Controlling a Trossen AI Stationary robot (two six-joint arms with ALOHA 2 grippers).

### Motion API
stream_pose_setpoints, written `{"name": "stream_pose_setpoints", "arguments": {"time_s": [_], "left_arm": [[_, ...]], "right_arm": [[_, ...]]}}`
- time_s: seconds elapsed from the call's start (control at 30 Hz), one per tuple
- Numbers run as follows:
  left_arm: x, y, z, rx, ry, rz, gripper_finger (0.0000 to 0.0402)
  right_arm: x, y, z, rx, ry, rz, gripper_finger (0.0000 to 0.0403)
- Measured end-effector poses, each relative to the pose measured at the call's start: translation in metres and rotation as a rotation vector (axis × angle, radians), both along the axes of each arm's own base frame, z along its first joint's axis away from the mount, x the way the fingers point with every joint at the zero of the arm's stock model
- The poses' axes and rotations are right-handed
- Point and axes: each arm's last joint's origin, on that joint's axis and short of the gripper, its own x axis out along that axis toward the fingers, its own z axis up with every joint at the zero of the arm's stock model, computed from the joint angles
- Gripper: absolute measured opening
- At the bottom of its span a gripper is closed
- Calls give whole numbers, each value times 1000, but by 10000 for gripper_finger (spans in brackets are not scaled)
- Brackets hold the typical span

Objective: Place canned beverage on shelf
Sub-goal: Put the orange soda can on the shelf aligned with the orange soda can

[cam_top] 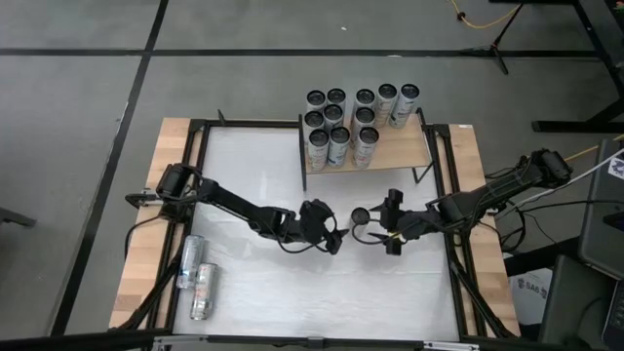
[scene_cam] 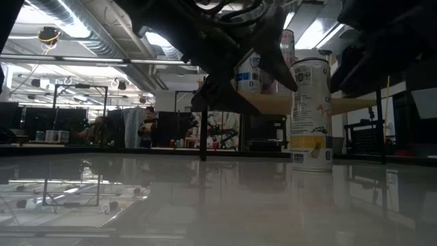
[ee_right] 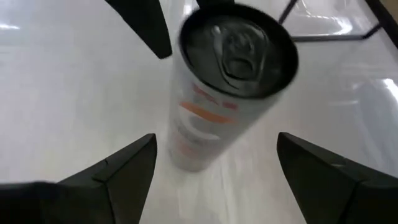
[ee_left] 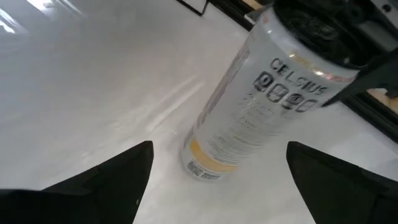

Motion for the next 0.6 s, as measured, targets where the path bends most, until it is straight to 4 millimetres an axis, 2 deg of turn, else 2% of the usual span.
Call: {"name": "stream_pose_setpoints", "arguments": {"time_s": [0.23, 0.6], "left_arm": [[3, 3, 5, 12, -63, 51, 365], [3, 12, 5, 58, -53, 110, 365]], "right_arm": [[4, 2, 5, 40, -60, 19, 321], [4, 4, 5, 87, -49, 65, 321]]}}
